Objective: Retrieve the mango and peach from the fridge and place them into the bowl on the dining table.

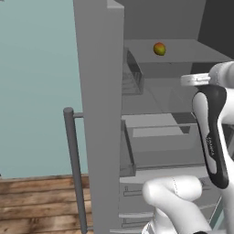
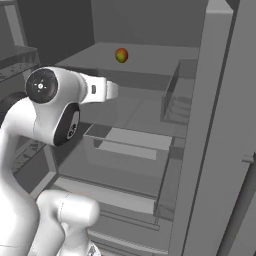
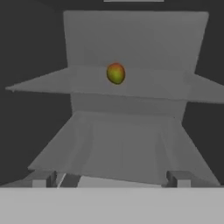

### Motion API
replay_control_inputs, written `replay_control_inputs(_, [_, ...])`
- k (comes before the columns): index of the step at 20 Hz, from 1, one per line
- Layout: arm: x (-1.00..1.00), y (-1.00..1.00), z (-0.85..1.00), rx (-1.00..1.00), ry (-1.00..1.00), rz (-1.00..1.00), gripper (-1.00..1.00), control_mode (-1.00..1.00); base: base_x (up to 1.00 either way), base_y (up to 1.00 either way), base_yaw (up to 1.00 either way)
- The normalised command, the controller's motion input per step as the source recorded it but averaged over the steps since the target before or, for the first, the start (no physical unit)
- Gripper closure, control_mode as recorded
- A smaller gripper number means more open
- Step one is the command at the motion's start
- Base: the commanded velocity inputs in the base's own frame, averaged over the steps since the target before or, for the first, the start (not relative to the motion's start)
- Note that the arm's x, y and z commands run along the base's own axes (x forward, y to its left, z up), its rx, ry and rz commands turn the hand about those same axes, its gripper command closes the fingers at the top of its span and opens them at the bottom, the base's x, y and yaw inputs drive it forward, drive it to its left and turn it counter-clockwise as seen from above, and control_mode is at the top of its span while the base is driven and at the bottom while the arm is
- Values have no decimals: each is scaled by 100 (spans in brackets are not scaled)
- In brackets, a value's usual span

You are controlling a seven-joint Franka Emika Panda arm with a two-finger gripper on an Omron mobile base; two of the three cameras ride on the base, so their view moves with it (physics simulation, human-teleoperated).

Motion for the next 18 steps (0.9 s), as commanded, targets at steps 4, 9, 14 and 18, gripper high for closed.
replay_control_inputs(4, [12,0,23,17,-6,-6,-100,-100,0,0,0])
replay_control_inputs(9, [3,0,61,8,1,-3,-100,-100,0,0,0])
replay_control_inputs(14, [13,0,42,-2,5,0,-100,-100,0,0,0])
replay_control_inputs(18, [33,0,5,-6,11,3,-100,-100,0,0,0])
